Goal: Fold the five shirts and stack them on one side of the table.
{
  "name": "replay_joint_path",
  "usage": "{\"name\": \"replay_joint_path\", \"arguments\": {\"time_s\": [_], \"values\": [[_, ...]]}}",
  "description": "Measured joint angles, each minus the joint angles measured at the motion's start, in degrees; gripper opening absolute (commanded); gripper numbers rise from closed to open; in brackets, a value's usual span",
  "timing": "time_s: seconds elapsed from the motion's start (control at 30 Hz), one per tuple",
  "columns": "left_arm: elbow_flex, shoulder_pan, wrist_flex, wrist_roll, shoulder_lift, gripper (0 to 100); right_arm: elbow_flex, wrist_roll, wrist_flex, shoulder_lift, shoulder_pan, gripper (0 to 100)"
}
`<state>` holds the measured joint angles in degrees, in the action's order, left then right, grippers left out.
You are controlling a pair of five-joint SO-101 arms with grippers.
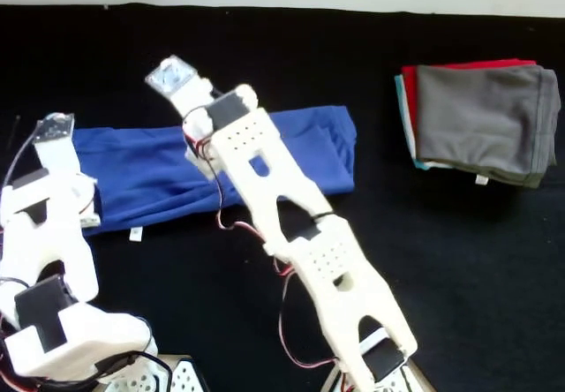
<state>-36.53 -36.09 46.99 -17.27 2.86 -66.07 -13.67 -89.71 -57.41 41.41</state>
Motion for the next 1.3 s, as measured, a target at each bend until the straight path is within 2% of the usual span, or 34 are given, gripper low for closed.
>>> {"name": "replay_joint_path", "arguments": {"time_s": [0.2,0.37,0.67,0.73,0.83,0.9,1.03,1.3], "values": [[7.56,-0.09,10.46,0.0,5.89,1,0.0,0.0,-1.76,-2.55,0.09,0.5],[12.04,-0.09,11.96,0.0,5.45,1,0.0,0.0,-7.12,-2.46,0.53,0.5],[25.76,-0.79,12.22,0.09,-14.07,1,-1.23,0.0,-9.67,-2.37,1.05,0.5],[28.66,-1.93,12.22,0.09,-18.02,4,-4.31,0.0,-9.85,-1.67,1.05,0.5],[32.35,-3.43,12.22,0.53,-22.33,16,-9.85,0.0,-9.93,1.49,0.44,0.5],[34.11,-4.04,12.22,3.6,-24.35,22,-12.04,0.0,-10.46,3.87,-1.14,0.5],[37.01,-4.4,14.59,9.58,-26.64,23,-12.66,0.0,-10.64,7.91,-5.63,0.5],[45.1,-2.81,22.51,7.21,-30.95,23,-11.87,0.0,-10.73,18.64,-11.43,0.5]]}}
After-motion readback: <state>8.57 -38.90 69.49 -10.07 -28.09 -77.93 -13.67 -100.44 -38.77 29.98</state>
